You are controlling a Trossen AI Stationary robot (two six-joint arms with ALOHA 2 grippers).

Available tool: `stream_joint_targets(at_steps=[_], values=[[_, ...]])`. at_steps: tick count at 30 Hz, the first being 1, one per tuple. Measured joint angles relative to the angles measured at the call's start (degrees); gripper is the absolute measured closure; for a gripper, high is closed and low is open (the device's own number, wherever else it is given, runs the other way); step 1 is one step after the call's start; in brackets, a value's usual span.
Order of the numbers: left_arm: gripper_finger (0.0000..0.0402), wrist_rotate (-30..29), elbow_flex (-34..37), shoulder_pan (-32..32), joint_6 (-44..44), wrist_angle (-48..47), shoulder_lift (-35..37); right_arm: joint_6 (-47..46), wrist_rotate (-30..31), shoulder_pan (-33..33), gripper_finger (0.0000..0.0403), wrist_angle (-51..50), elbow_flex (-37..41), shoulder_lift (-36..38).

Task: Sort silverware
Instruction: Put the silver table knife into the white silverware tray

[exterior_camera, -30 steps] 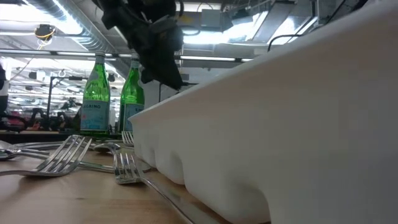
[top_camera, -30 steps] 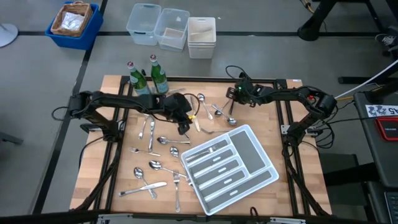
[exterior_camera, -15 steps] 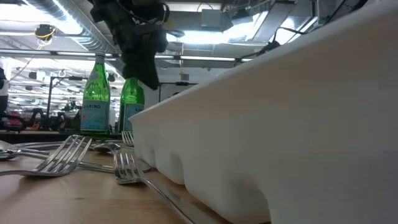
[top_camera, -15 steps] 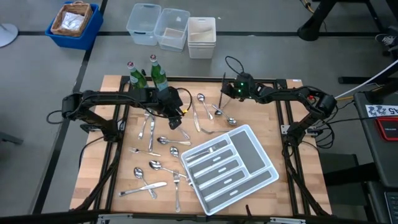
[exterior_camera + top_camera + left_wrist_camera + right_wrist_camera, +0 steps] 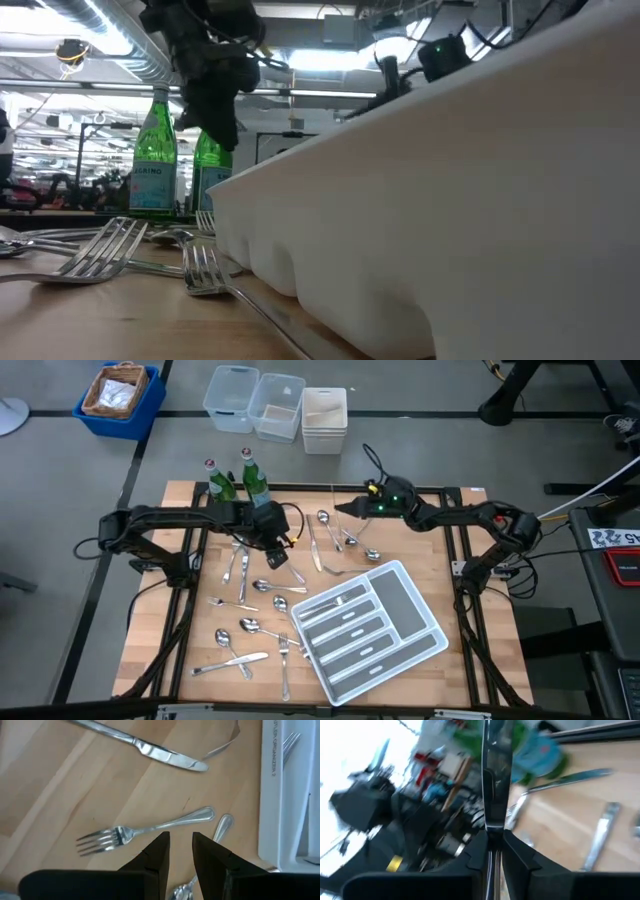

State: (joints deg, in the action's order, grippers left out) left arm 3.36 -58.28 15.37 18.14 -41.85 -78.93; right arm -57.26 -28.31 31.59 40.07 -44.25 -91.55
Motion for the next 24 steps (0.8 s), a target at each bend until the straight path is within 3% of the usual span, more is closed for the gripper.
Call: stream_joint_targets(at_steps=[16, 24], values=[[0.0329, -2.79, 0.00, -3.91, 8.18, -1.02, 10.40, 16.10, -15.62, -9.76, 0.0357, 3.63, 0.00, 0.05], [0.0329, -2.82, 0.00, -7.19, 12.74, -0.98, 11.12, 23.04, -22.98, -16.49, 0.0357, 3.54, 0.00, 4.03]])
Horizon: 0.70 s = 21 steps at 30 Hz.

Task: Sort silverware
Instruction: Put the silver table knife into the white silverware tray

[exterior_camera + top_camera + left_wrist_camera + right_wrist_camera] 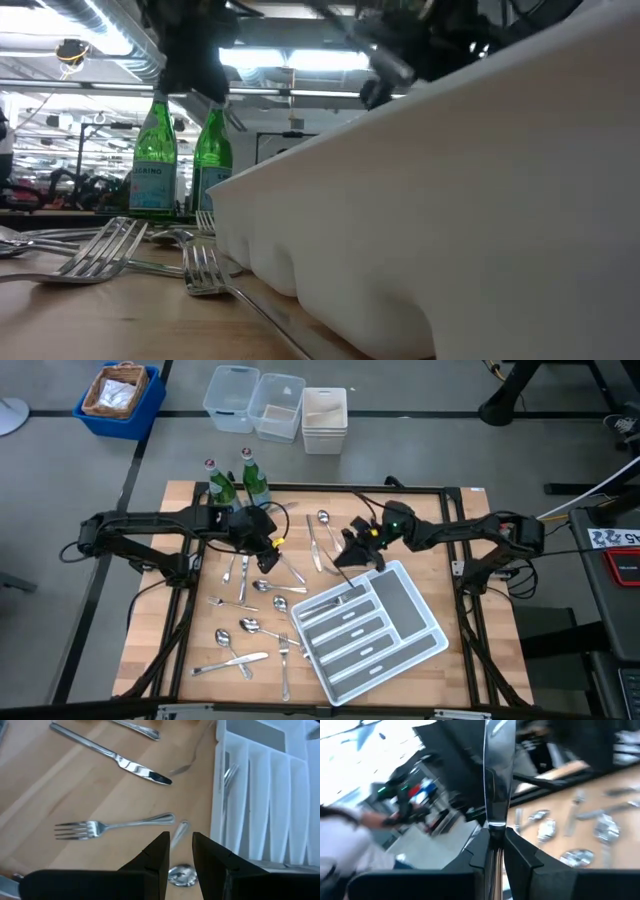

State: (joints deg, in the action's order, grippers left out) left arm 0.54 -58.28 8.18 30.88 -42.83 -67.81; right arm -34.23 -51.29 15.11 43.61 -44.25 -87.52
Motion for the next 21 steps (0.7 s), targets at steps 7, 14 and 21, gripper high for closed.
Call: stream_joint_targets(at_steps=[7, 14, 21], values=[[0.0329, -2.88, 0.00, -2.89, 4.63, 0.00, 0.00, 6.21, -2.68, -4.58, 0.0357, -2.92, 0.00, 6.13], [0.0329, -6.40, 0.00, -5.35, 8.48, 0.02, -0.02, 19.48, -0.24, -8.98, 0.0357, -21.76, 0.00, 10.83], [0.0329, -9.08, 0.00, -7.07, 11.15, 0.24, -0.02, 37.95, 14.64, -14.03, 0.0357, -41.12, 0.02, 13.04]])
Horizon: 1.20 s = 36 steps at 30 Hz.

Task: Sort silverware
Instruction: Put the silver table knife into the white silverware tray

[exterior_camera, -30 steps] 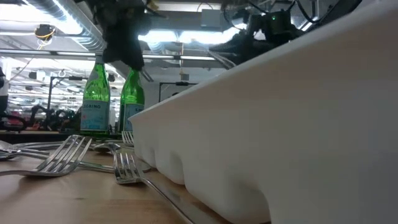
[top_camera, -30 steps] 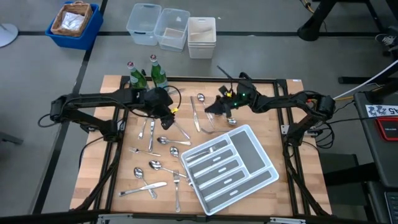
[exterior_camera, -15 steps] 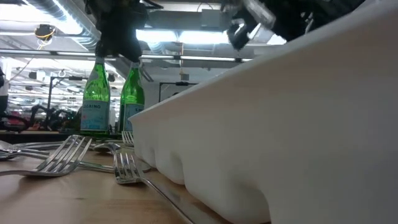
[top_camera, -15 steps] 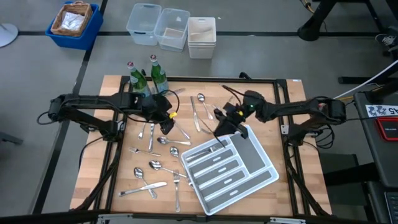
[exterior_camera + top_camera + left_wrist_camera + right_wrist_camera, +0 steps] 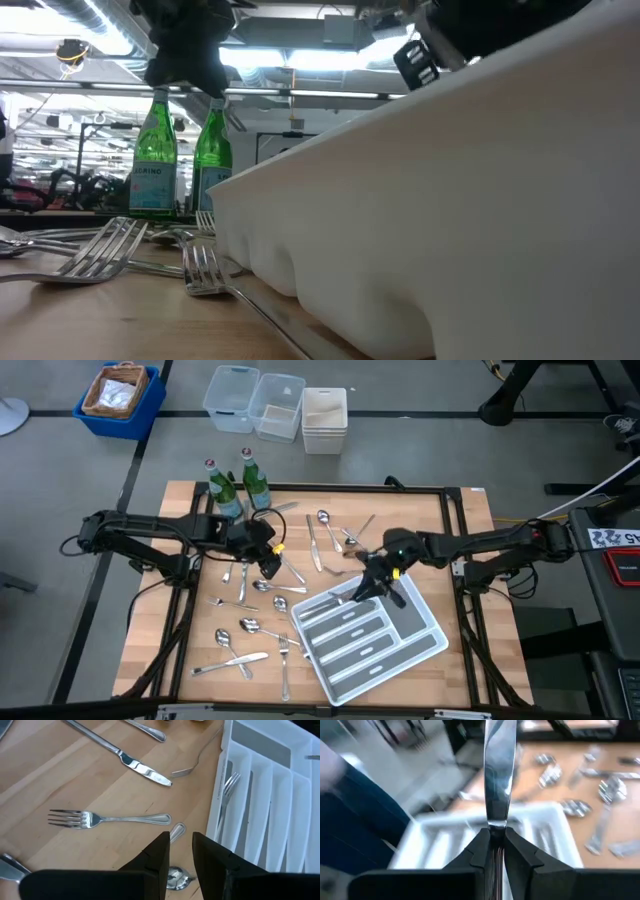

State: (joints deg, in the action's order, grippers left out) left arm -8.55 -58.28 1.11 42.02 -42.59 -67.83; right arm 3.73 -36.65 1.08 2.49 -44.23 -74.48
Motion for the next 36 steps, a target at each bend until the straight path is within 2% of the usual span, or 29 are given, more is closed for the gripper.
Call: stream_joint_targets(at_steps=[5, 12, 22, 36], values=[[0.0329, -0.93, 0.00, -0.40, 0.85, -0.02, 0.00, 9.42, 10.64, -3.42, 0.0357, -8.43, 0.00, 0.00], [0.0329, -1.12, 0.00, -0.40, 1.04, -0.03, -0.02, 15.92, 17.69, -7.68, 0.0357, -11.58, 0.00, -0.78], [0.0329, -1.12, 0.00, -0.40, 1.05, -0.07, -0.02, 16.31, 20.39, -11.03, 0.0357, -9.64, 0.00, -7.84], [0.0329, -1.12, 0.00, -0.40, -0.27, -0.24, -0.02, 16.33, 22.11, -11.23, 0.0358, -6.73, 0.00, -15.75]])
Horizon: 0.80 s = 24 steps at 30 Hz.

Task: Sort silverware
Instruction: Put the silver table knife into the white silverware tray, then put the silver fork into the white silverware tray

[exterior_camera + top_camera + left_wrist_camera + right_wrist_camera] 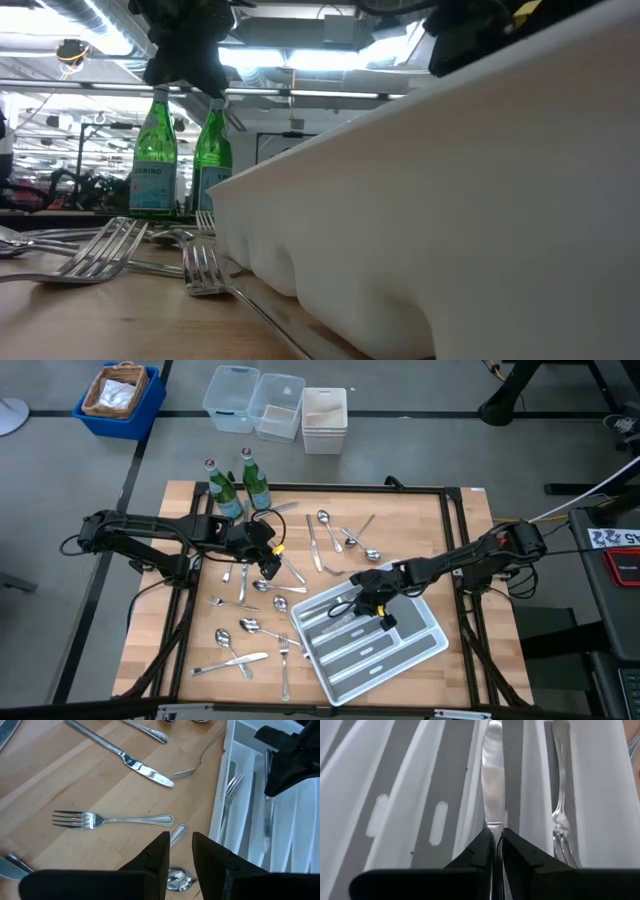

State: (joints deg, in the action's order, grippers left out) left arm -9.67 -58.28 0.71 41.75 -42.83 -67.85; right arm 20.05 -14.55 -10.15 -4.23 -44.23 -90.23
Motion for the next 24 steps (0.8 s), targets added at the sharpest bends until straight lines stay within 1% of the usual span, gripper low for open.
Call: stream_joint_targets(at_steps=[7, 13, 17, 21, 24], values=[[0.0329, 0.00, 0.00, 0.00, -0.85, -0.04, 0.00, -0.02, 0.00, 0.04, 0.0358, 5.38, 0.00, -2.48], [0.0329, 0.00, 0.00, 0.00, -2.99, -0.07, 0.00, -0.10, 0.00, 0.04, 0.0358, 9.80, 0.00, -2.67], [0.0329, 0.00, 0.00, 0.00, -2.77, -0.10, -0.02, -1.69, 0.23, 0.04, 0.0358, 15.02, 0.00, -2.67], [0.0329, 0.02, 0.00, 0.00, -1.67, -0.29, -0.02, -4.57, 5.01, 0.03, 0.0357, 19.08, -0.13, -2.59], [0.0329, 0.02, 0.00, 0.00, 3.87, -0.39, -0.02, -7.13, 9.03, 0.04, 0.0357, 19.05, -2.15, -2.28]])
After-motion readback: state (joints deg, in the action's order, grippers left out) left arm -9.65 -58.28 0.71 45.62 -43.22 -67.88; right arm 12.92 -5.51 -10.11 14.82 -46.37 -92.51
